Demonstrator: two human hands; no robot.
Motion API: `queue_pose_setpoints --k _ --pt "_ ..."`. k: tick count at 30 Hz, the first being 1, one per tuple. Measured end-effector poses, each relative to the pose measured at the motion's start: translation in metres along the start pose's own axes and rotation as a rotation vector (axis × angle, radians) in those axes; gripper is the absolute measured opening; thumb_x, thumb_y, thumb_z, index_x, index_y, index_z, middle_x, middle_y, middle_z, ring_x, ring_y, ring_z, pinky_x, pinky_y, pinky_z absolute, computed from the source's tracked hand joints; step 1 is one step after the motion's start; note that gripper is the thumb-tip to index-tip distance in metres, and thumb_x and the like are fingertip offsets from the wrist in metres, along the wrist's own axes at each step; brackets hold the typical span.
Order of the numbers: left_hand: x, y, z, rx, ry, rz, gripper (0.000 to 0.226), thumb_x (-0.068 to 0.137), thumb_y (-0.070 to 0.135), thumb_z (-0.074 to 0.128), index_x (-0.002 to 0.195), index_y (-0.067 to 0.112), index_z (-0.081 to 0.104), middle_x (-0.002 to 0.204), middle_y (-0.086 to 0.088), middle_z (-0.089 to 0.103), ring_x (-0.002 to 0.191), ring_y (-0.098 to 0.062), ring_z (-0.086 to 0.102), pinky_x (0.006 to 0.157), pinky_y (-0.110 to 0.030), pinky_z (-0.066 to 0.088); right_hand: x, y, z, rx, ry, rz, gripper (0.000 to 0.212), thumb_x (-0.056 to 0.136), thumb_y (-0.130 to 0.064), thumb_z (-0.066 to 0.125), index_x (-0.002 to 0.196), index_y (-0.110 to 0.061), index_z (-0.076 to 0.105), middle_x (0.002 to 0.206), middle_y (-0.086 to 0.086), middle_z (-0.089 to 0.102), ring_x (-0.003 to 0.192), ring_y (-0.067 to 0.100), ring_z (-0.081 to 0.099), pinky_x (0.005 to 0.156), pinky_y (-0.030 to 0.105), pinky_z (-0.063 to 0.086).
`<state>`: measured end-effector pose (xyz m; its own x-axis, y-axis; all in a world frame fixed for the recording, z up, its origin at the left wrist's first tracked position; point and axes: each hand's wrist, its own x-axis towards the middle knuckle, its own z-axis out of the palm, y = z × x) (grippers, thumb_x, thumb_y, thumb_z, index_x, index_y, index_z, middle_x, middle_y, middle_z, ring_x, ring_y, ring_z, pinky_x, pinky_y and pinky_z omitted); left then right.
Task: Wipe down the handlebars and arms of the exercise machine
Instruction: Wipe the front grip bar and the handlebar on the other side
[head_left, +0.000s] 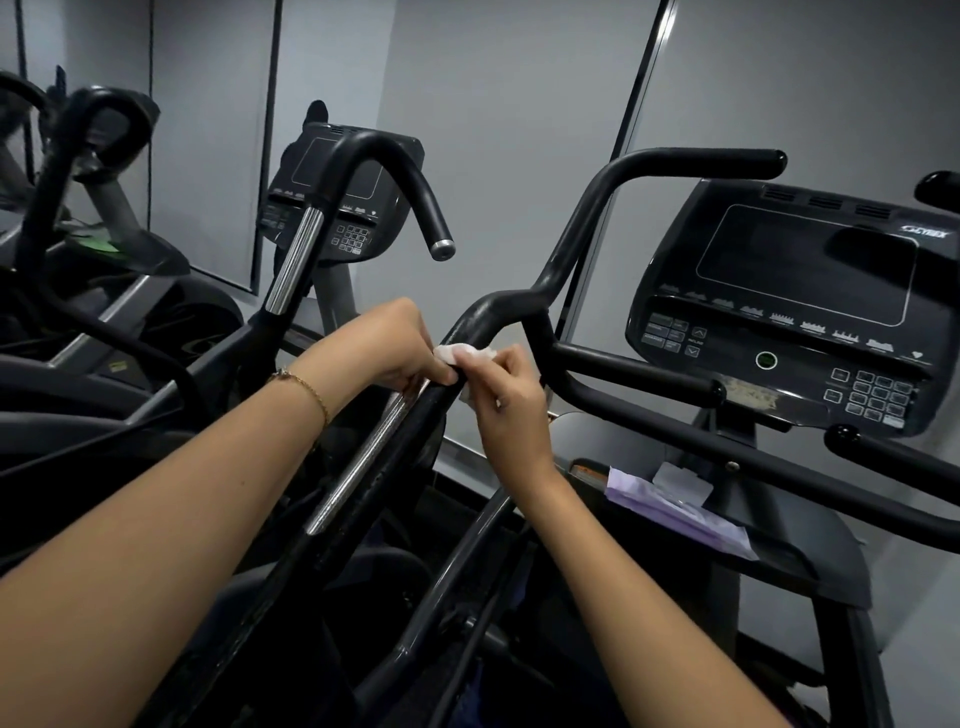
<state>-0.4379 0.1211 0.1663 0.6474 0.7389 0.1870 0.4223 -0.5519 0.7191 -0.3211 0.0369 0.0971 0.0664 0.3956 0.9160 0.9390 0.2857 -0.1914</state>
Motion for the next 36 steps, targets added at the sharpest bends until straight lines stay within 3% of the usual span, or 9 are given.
queue_pose_setpoints --k 6,11,13,16,21,23,26,33,36 --pt "0.000 -0.002 -0.001 0.019 0.012 0.008 0.033 0.074 0.026 0.078 0.094 0.001 0.072 0.063 -0.008 0.059 0.052 -0.016 0.053 0.052 -0.020 0.049 0.045 0.018 -0.010 -0.107 0.008 0.057 0.026 0.091 -0.001 0.053 0.113 -0.006 0.067 0.085 0.001 0.040 0.071 0.015 0.049 0.069 0.024 0.047" --pt "-0.004 -0.005 0.000 0.066 0.046 0.036 0.033 0.076 0.032 0.076 0.087 0.002 0.072 0.059 -0.006 0.057 0.049 -0.016 0.048 0.052 -0.022 0.039 0.023 0.007 -0.012 -0.254 -0.173 -0.096 0.043 0.091 -0.023 0.033 0.121 -0.008 0.061 0.089 0.010 0.048 0.076 0.019 0.051 0.067 0.032 0.049" --pt "-0.007 -0.006 0.001 0.100 0.073 0.053 0.031 0.077 0.033 0.074 0.081 0.002 0.071 0.053 -0.004 0.053 0.048 -0.016 0.045 0.049 -0.023 0.033 0.014 0.006 -0.013 -0.284 -0.229 -0.182 0.040 0.090 -0.019 0.037 0.119 -0.007 0.062 0.088 0.012 0.051 0.074 0.024 0.056 0.059 0.036 0.051" --pt "-0.009 -0.005 0.002 0.122 0.082 0.055 0.029 0.077 0.035 0.073 0.084 0.007 0.072 0.061 -0.004 0.060 0.058 -0.018 0.054 0.058 -0.026 0.040 0.035 0.014 -0.016 -0.263 -0.192 -0.166 0.029 0.088 -0.007 0.052 0.113 -0.008 0.067 0.087 0.008 0.048 0.076 0.020 0.056 0.064 0.033 0.052" --pt "-0.015 -0.010 0.013 0.080 0.170 0.008 0.032 0.079 0.038 0.071 0.101 0.015 0.070 0.096 -0.005 0.071 0.093 -0.022 0.064 0.085 -0.034 0.051 0.068 0.018 -0.017 -0.274 -0.161 0.047 0.031 0.093 -0.004 0.049 0.119 -0.010 0.064 0.092 -0.001 0.037 0.083 0.010 0.045 0.083 0.029 0.047" --pt "-0.020 -0.010 0.019 0.104 0.228 -0.001 0.032 0.081 0.040 0.067 0.105 0.018 0.068 0.101 -0.003 0.069 0.097 -0.023 0.063 0.081 -0.031 0.049 0.052 0.009 -0.016 -0.252 -0.189 -0.047 0.029 0.091 -0.010 0.050 0.116 -0.012 0.065 0.088 -0.006 0.037 0.077 0.004 0.043 0.073 0.021 0.044" --pt "-0.025 -0.009 0.024 0.139 0.276 -0.001 0.035 0.085 0.042 0.060 0.114 0.022 0.063 0.103 -0.001 0.068 0.098 -0.022 0.061 0.071 -0.028 0.042 0.023 0.002 -0.014 -0.304 -0.237 -0.190 0.033 0.084 -0.008 0.051 0.114 -0.009 0.064 0.086 0.002 0.044 0.074 0.006 0.041 0.059 0.026 0.045" --pt "-0.038 -0.007 0.030 0.103 0.341 0.003 0.031 0.090 0.039 0.056 0.115 0.021 0.063 0.107 0.002 0.065 0.101 -0.021 0.059 0.071 -0.027 0.039 0.078 0.024 -0.022 -0.381 -0.247 0.049 0.032 0.094 -0.009 0.050 0.124 -0.015 0.060 0.093 0.000 0.036 0.076 0.019 0.049 0.072 0.034 0.048" --pt "-0.039 -0.006 0.036 0.068 0.356 0.003 0.035 0.092 0.037 0.054 0.122 0.020 0.058 0.117 -0.001 0.059 0.108 -0.022 0.055 0.076 -0.030 0.039 0.070 0.020 -0.027 -0.424 -0.290 -0.110 0.037 0.090 -0.002 0.053 0.124 -0.016 0.060 0.089 -0.003 0.035 0.067 0.014 0.047 0.060 0.031 0.048"
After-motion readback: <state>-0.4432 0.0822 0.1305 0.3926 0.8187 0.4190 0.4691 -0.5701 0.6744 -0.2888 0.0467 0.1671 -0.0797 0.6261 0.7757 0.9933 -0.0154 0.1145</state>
